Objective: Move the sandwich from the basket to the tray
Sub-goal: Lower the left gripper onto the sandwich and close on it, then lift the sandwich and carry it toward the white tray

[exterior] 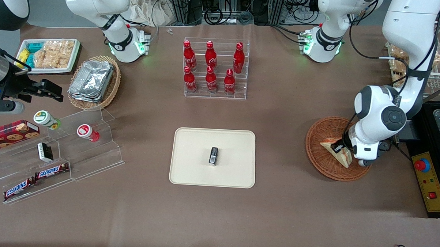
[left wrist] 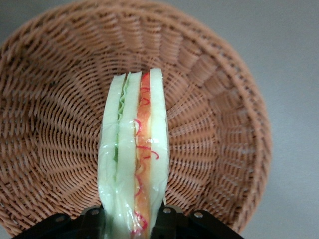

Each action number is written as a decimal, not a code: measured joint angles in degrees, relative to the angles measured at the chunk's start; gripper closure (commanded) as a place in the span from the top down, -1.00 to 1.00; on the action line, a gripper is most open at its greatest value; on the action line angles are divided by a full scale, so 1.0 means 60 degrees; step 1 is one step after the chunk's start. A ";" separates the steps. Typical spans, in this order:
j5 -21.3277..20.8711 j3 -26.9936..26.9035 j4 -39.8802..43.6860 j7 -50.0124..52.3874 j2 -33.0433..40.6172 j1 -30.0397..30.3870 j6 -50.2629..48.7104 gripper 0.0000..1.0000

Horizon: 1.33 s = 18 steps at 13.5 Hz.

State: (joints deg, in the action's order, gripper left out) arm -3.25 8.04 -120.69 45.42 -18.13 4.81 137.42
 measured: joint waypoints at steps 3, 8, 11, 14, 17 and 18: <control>-0.0001 0.0032 0.1219 0.0000 0.0124 -0.0006 -0.1879 -1.00; 0.0597 0.0196 0.4331 -0.0540 0.0307 -0.0015 -0.5503 -1.00; 0.0759 0.0879 0.6066 -0.0696 0.0121 -0.0027 -0.6814 -1.00; 0.0764 0.2148 0.7153 -0.0694 -0.0522 -0.0106 -0.6982 -1.00; 0.0465 0.2839 0.7745 -0.0692 -0.1489 -0.0904 -0.6976 -1.00; 0.0124 0.2856 0.8020 -0.0657 -0.1902 -0.1388 -0.6954 -1.00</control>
State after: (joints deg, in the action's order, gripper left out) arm -2.50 25.17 -72.57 41.48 -29.54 -3.52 95.70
